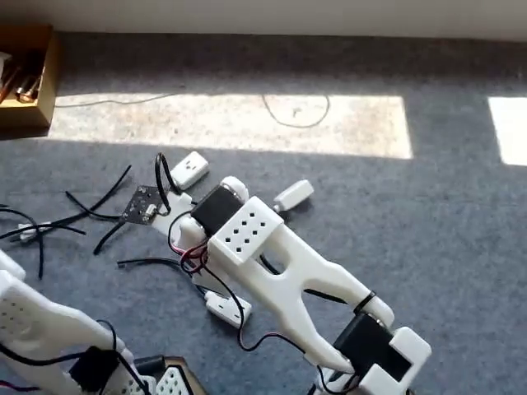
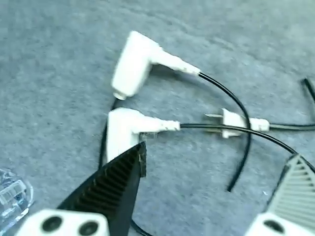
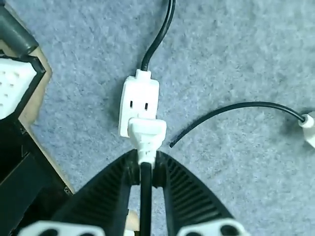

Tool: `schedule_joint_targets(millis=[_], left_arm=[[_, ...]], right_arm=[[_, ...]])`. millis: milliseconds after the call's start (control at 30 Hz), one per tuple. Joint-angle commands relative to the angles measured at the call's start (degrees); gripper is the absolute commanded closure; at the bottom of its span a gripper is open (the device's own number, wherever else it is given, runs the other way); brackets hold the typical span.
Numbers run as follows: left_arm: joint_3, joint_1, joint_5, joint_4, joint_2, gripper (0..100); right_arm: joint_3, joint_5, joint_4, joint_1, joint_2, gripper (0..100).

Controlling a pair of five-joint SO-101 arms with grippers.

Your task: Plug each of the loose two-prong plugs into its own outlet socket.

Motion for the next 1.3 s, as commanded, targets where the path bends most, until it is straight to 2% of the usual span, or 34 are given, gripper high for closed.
schedule_joint_targets(millis=[0,133,267,400,800,1067,1267], left_arm=[[-19.91,-5.85,-0.70,0.79,12.26,59],[-33.01,-9.80,-0.88,0.88,22.64,59],[-41.80,-10.42,-4.57,5.01,28.00,59],[-47.60,-10.42,-4.48,6.77,30.11,59],[-48.84,-10.07,-4.48,8.79,30.29,59],[-48.92,-10.15,-4.48,8.79,30.20,59],[-48.75,-9.98,-4.48,8.79,30.20,59]], right_arm=[[1.54,0.53,-1.89,-1.01,-3.30,99.2],[1.89,0.26,-4.53,-2.51,-3.12,99.2],[2.24,0.26,-5.05,-4.44,-2.77,99.2],[3.03,0.53,-3.30,-4.35,-2.77,99.2],[5.32,0.70,-6.73,-2.33,-2.68,99.2],[13.58,2.99,-11.21,-2.15,-2.68,99.2],[13.93,3.34,-9.27,-2.07,-2.68,99.2]])
